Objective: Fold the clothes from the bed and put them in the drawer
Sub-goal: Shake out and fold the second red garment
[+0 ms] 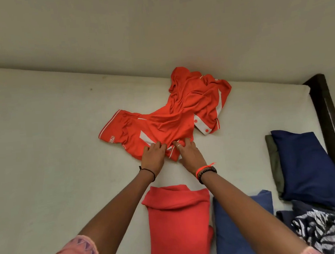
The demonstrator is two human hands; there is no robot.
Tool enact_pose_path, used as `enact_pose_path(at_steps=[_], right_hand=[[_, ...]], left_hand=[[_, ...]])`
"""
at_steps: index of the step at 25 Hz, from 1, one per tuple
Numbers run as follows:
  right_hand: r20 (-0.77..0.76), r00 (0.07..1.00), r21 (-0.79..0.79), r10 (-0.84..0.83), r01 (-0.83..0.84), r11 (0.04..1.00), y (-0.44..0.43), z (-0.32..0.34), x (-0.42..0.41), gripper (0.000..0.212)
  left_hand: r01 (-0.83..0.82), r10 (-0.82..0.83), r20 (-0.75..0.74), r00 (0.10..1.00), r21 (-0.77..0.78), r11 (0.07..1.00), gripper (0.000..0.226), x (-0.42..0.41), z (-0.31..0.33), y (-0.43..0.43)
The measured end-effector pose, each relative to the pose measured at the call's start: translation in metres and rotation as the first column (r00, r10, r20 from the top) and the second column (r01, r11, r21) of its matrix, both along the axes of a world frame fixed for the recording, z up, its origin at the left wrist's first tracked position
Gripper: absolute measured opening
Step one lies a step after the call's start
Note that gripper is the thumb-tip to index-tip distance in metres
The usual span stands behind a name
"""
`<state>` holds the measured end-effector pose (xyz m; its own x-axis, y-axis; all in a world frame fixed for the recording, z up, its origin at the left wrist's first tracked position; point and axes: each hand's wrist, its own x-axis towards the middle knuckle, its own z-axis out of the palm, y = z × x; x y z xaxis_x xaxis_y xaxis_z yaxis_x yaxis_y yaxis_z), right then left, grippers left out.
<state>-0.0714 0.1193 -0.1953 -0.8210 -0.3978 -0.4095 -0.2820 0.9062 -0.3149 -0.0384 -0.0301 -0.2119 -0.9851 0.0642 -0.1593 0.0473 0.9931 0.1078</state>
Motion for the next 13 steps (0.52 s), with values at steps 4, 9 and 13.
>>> enact_pose_path(at_steps=[4, 9, 13], right_hand=[[-0.095, 0.992, -0.051, -0.082, 0.078, 0.996, 0.001, 0.007, 0.003, 0.048], [-0.107, 0.987, -0.174, -0.123, 0.103, 0.979, 0.01, 0.053, -0.004, 0.032], [-0.071, 0.993, -0.3, -0.099, 0.073, 0.951, 0.024, 0.108, -0.013, 0.025]], left_hand=[[-0.022, 0.036, -0.044, 0.998, 0.294, 0.956, 0.024, 0.004, 0.01, 0.001], [-0.131, 0.185, -0.026, 0.982, 0.613, 0.779, 0.008, 0.001, 0.069, 0.008], [0.023, 0.093, -0.148, 0.985, 0.636, 0.771, 0.022, -0.01, 0.137, 0.006]])
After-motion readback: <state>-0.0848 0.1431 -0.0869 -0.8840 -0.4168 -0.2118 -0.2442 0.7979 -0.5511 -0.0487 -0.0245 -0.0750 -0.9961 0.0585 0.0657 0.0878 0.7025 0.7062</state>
